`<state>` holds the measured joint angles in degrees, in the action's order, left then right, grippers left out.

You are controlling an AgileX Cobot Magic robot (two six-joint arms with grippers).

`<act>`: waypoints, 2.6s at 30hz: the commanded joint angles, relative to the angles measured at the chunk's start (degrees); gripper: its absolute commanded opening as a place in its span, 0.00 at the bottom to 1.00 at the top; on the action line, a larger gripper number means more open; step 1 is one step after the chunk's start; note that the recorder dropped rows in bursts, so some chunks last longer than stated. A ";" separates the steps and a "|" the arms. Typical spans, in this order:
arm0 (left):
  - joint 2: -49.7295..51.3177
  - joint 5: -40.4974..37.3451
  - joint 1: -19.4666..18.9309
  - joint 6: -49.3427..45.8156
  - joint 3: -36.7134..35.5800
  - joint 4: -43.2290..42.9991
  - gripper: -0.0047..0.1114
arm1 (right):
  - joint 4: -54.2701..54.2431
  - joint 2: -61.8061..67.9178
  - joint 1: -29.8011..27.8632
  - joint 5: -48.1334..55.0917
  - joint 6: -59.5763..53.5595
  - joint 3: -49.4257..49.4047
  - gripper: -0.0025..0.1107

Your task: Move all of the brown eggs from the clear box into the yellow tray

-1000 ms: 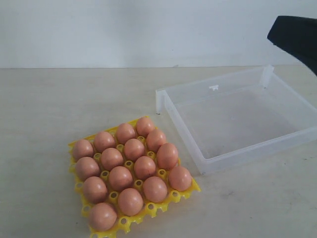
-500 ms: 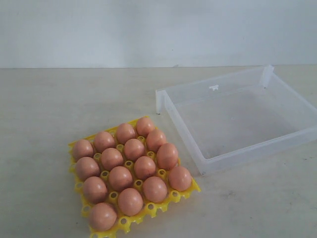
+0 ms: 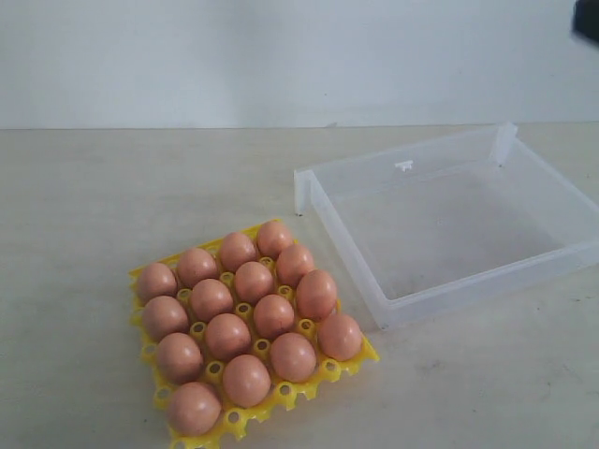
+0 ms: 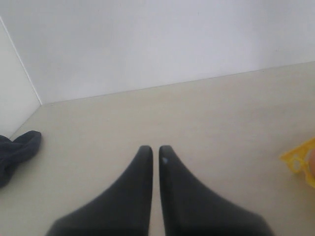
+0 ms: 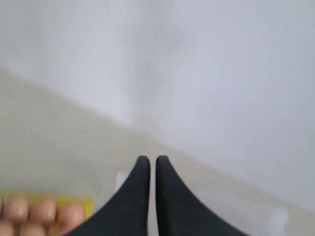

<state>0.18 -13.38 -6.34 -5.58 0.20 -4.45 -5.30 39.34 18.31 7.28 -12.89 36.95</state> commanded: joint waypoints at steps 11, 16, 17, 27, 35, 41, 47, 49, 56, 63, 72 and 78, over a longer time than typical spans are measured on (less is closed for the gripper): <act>-0.18 0.09 0.27 0.18 -0.20 0.11 0.08 | -0.60 -19.08 -0.05 -12.42 20.90 -23.21 0.02; -0.18 0.09 0.27 0.18 -0.20 0.11 0.08 | -0.60 -19.08 -0.05 -22.35 28.82 -34.69 0.02; -0.18 0.09 0.27 0.18 -0.20 0.11 0.08 | -0.60 -19.08 -0.05 -22.00 28.82 -36.39 0.02; -0.18 0.09 0.27 0.18 -0.20 0.11 0.08 | 0.09 -19.17 -0.05 -4.08 19.68 -36.95 0.02; -0.18 0.09 0.27 0.18 -0.20 0.11 0.08 | -3.42 -19.17 -0.05 1.83 23.61 -36.95 0.02; -0.18 0.09 0.27 0.18 -0.20 0.11 0.08 | -1.33 -19.19 -0.05 -0.23 28.36 -36.95 0.02; -0.18 0.09 0.27 0.18 -0.20 0.11 0.08 | 9.72 -19.19 -0.05 -5.82 24.23 -36.95 0.02; -0.18 0.09 0.27 0.18 -0.20 0.11 0.08 | 10.88 -20.21 -0.20 -5.14 21.70 -36.95 0.02; -0.18 0.09 0.27 0.18 -0.20 0.11 0.08 | 10.78 -39.34 -9.78 7.57 20.76 -36.95 0.02; -0.18 0.46 0.27 0.18 -0.20 0.11 0.08 | 10.23 -39.34 -19.51 14.13 21.62 -36.95 0.02; -0.18 0.46 0.27 0.18 -0.20 0.11 0.08 | 8.81 -39.34 -20.46 13.47 15.32 -36.95 0.02; -0.18 0.46 0.27 0.18 -0.20 0.11 0.08 | 8.55 -39.34 -20.57 11.56 15.60 -36.95 0.02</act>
<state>0.14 -13.24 -6.34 -5.58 0.20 -4.45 3.46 0.31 -1.99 21.10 3.17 -0.02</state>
